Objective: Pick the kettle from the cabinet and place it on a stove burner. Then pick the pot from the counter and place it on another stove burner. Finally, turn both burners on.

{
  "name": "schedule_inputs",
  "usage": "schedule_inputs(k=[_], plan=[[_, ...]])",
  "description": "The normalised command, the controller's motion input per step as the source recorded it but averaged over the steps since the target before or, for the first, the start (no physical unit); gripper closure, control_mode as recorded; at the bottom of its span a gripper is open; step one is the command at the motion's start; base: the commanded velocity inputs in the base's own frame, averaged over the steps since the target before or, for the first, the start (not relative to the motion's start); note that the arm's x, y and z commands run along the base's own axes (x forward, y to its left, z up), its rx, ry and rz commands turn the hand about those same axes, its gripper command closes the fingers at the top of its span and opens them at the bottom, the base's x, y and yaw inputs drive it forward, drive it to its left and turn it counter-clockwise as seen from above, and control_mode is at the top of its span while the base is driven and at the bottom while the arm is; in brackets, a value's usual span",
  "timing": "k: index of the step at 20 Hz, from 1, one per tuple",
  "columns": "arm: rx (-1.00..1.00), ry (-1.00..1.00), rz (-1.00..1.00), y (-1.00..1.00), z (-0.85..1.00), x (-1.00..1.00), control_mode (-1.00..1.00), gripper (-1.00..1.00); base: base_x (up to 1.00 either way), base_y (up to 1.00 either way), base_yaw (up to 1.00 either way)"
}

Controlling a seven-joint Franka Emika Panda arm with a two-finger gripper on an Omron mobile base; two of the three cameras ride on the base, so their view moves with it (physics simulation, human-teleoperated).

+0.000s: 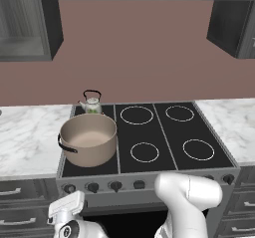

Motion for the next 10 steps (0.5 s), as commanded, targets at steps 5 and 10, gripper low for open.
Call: schedule_inputs(k=[5, 10], plan=[[-0.20, 0.00, -0.01, 0.00, 0.00, 0.00, -1.00, 1.00, 0.00, 0.00, 0.00], [-0.18, 0.00, 0.00, 0.00, 0.00, 0.00, -1.00, 1.00, 0.00, 0.00, 0.00]])
